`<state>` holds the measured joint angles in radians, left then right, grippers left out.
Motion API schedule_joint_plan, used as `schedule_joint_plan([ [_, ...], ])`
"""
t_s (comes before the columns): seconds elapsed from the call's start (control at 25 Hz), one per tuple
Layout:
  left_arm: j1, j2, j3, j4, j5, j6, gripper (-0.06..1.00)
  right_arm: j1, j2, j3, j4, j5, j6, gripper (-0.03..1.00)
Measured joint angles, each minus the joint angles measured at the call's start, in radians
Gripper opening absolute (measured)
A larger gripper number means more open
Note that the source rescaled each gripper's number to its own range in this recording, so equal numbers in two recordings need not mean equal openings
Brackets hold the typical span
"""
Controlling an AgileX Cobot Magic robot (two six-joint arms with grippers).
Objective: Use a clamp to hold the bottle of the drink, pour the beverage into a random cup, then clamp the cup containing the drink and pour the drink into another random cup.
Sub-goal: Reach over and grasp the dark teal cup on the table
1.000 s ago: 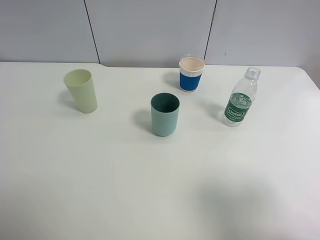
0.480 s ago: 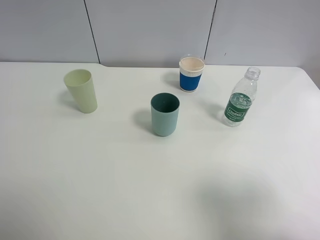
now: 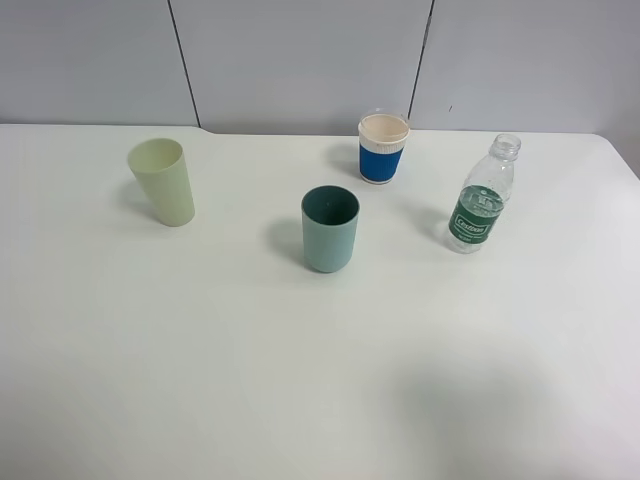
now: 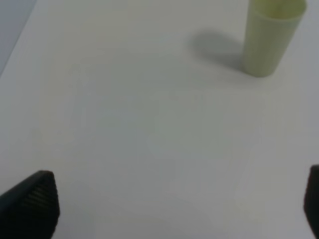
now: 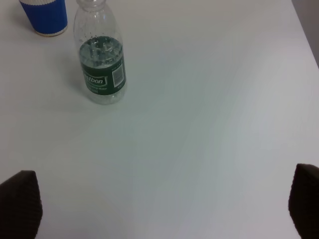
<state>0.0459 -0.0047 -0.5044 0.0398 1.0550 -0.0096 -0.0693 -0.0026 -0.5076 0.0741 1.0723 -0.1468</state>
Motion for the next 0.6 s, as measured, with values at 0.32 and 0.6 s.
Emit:
schedule_joint_plan([
  [0.32, 0.000, 0.000, 0.000, 0.004, 0.000, -0.002, 1.00, 0.000, 0.000, 0.000, 0.000, 0.000, 0.000, 0.99],
  [0.6, 0.000, 0.101, -0.005, -0.017, -0.002, 0.001, 1.00, 0.000, 0.000, 0.000, 0.000, 0.000, 0.000, 0.99],
])
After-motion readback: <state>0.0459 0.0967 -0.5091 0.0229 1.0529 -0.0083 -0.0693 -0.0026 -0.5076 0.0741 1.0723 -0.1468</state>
